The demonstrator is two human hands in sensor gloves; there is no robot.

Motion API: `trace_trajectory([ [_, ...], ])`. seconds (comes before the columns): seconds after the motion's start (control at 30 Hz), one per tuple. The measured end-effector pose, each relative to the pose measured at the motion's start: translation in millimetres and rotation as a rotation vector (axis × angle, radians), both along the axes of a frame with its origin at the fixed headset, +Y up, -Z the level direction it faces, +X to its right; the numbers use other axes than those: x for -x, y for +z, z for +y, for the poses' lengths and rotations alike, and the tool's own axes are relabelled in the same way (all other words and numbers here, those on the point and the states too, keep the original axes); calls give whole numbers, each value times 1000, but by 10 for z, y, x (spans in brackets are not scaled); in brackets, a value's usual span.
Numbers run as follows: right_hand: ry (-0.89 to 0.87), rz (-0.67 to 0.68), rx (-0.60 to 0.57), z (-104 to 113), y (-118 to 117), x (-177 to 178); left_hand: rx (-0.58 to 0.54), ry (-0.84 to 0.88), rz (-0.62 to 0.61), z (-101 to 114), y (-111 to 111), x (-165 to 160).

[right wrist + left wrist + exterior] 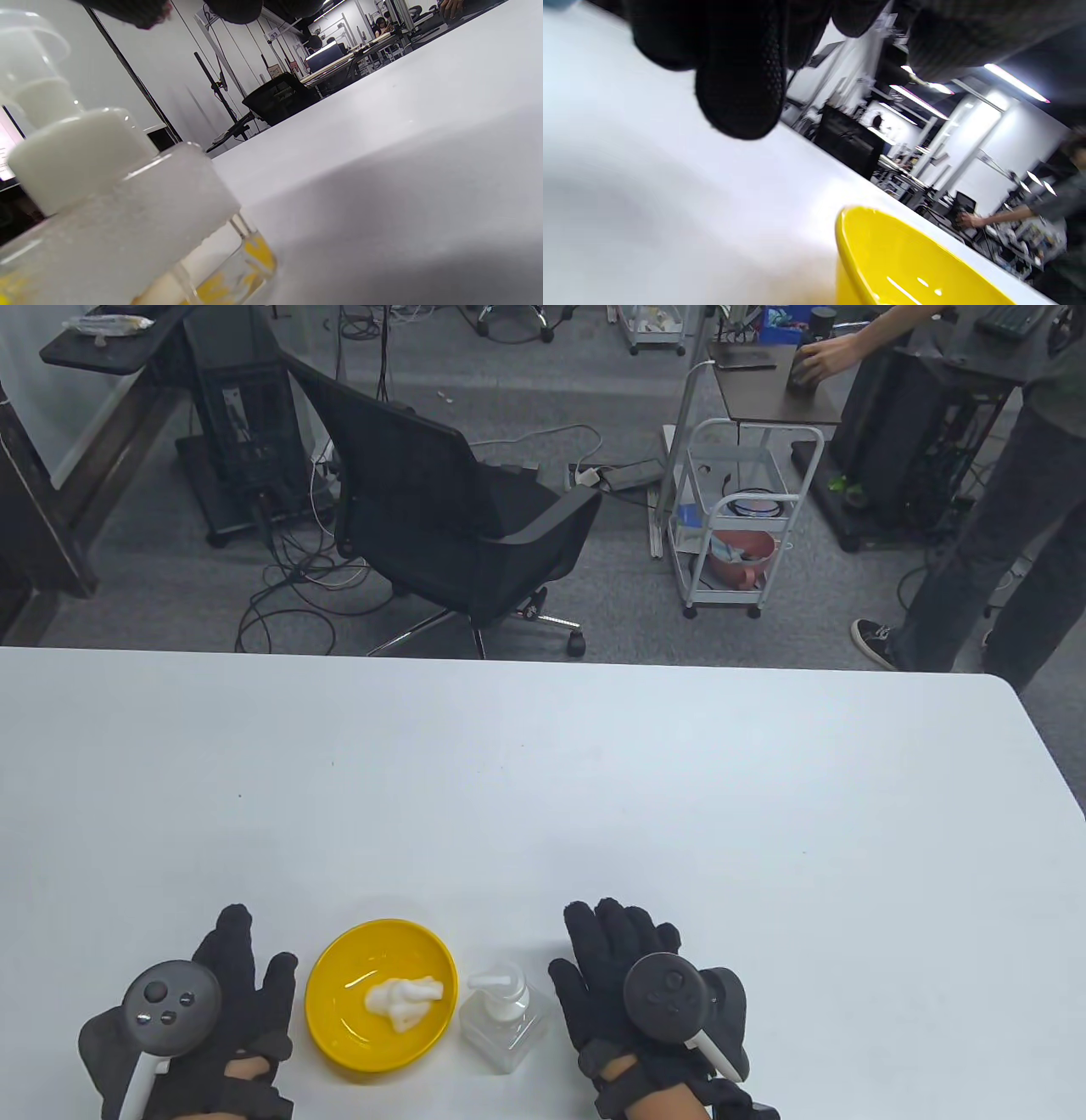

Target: Press foam dish soap pump onto bowl

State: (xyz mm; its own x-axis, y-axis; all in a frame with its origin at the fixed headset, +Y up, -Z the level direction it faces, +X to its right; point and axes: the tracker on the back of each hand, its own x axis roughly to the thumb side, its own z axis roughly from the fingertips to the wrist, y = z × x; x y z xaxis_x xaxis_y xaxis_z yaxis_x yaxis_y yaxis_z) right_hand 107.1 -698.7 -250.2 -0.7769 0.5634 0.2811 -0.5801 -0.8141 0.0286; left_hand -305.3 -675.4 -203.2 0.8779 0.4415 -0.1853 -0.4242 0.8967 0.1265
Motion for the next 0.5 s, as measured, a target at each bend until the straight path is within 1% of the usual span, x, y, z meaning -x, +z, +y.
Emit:
trace_trajectory([
  [0.03, 3, 2, 1, 2, 4, 2, -2, -108, -6, 75, 3, -1],
  [0.1, 24, 6, 0, 5, 9, 7, -35, -245, -35, 141, 24, 0],
  [0.17, 32, -2, -3, 7, 12, -11, -73, -348, -54, 135, 64, 14],
  [0.23, 17, -13, 0, 7, 12, -32, -88, -337, -51, 42, 90, 51],
  [0.3, 24, -28, -13, 11, 14, -41, -86, -291, -54, -122, 88, 100],
  [0.33, 35, -33, -18, 12, 15, -45, -60, -266, -50, -194, 75, 128],
  [0.37, 49, -41, -25, 11, 18, -50, -9, -218, -43, -241, 50, 166],
  [0.4, 59, -48, -28, 10, 20, -52, 14, -180, -36, -259, 44, 190],
  [0.43, 73, -64, -30, 5, 21, -59, 13, -145, -30, -276, 42, 219],
  [0.5, 94, -99, -29, -16, 15, -68, 17, -175, -32, -292, 40, 261],
])
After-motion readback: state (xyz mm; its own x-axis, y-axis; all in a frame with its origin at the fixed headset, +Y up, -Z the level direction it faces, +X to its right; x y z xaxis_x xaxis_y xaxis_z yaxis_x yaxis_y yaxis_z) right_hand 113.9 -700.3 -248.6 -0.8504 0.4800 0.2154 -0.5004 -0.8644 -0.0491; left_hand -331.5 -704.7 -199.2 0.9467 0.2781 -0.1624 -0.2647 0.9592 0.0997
